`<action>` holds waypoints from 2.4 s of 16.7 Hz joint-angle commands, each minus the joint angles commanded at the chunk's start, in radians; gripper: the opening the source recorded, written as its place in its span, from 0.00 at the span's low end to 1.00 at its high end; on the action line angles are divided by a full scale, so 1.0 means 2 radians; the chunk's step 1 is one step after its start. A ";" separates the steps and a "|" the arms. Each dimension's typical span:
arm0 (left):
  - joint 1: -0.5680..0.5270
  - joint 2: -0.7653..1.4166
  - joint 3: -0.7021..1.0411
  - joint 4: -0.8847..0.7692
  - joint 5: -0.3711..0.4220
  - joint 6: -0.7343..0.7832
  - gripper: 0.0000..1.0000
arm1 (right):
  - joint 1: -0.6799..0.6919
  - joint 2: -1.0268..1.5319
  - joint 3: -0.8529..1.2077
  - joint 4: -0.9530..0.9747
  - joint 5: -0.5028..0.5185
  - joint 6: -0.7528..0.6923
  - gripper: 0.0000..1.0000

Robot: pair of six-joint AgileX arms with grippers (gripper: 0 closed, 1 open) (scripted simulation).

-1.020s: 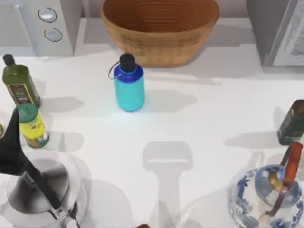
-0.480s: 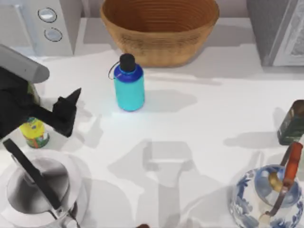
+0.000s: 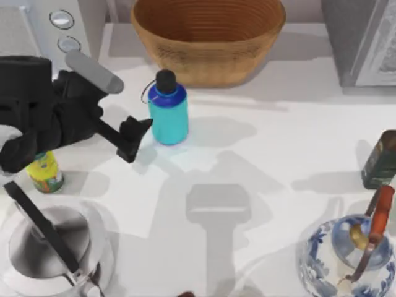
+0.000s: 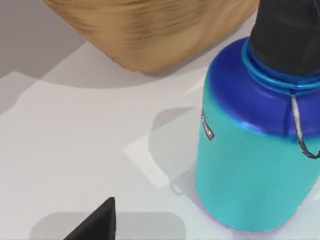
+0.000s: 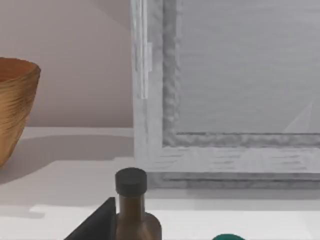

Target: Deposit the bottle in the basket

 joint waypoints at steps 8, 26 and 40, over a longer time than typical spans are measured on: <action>-0.009 0.061 0.026 0.029 0.038 0.002 1.00 | 0.000 0.000 0.000 0.000 0.000 0.000 1.00; -0.053 0.189 0.127 0.068 0.003 -0.024 1.00 | 0.000 0.000 0.000 0.000 0.000 0.000 1.00; -0.053 0.189 0.127 0.068 0.003 -0.024 0.00 | 0.000 0.000 0.000 0.000 0.000 0.000 1.00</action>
